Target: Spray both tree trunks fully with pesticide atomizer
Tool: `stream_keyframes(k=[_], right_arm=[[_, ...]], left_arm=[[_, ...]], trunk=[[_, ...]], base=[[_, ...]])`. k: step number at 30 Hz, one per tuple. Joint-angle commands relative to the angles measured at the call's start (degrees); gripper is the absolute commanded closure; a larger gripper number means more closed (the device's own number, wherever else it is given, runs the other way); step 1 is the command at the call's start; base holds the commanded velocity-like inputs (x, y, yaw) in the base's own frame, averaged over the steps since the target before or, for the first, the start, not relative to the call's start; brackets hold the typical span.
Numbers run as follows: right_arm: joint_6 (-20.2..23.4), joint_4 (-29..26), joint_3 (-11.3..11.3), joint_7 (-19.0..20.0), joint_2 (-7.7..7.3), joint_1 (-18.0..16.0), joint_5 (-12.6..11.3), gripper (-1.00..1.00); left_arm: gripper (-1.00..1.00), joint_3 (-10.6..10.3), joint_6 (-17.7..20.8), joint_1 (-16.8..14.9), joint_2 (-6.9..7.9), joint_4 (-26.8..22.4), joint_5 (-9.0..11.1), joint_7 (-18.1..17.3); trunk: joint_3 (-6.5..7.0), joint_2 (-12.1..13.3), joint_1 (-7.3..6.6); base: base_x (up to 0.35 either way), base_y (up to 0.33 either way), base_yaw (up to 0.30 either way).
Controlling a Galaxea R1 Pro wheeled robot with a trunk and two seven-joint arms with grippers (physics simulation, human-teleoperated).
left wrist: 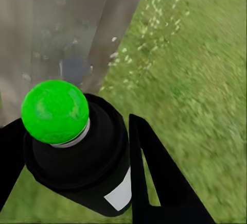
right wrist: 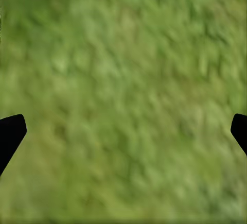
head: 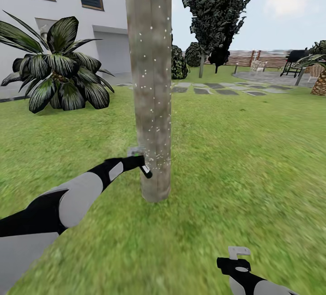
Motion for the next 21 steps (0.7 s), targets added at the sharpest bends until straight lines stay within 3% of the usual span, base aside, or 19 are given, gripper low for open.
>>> stream_keyframes(k=[1,5,6,9,11,21], right_arm=[[-0.4,0.28,-0.49,-0.35,-0.04,-0.1,0.56,-1.0],[-0.39,0.28,-0.51,-0.38,-0.04,-0.03,0.55,-1.0],[-0.37,0.28,-0.5,-0.39,-0.04,-0.02,0.56,-1.0],[-0.36,0.32,-0.49,-0.39,0.03,0.05,0.51,-1.0],[-0.38,0.36,-0.49,-0.39,0.06,0.32,0.49,-1.0],[-0.37,0.37,-0.58,-0.3,1.03,0.85,0.43,-1.0]], left_arm=[[1.0,0.81,-0.07,1.41,0.05,-0.19,-0.81,-0.17],[1.0,0.8,-0.57,5.68,0.22,-0.26,-1.41,-0.04],[1.0,0.76,-0.81,8.23,0.51,-0.27,-1.48,-0.01],[1.0,0.72,-5.47,12.49,0.69,-0.3,-1.51,0.01],[1.0,0.71,-10.65,15.54,0.78,-0.38,-1.48,0.01],[1.0,0.71,-12.83,16.71,2.08,-0.42,-1.44,0.01]], trunk=[[-0.04,-0.03,-0.01],[-0.04,-0.03,-0.01],[-0.04,-0.03,-0.01],[-0.04,-0.03,-0.01],[-0.04,-0.03,-0.01],[-0.04,-0.03,-0.01]], base=[[0.0,0.0,0.0],[0.0,0.0,0.0],[0.0,0.0,0.0],[0.011,0.091,0.0],[0.122,0.248,0.0],[0.126,0.32,0.0]])
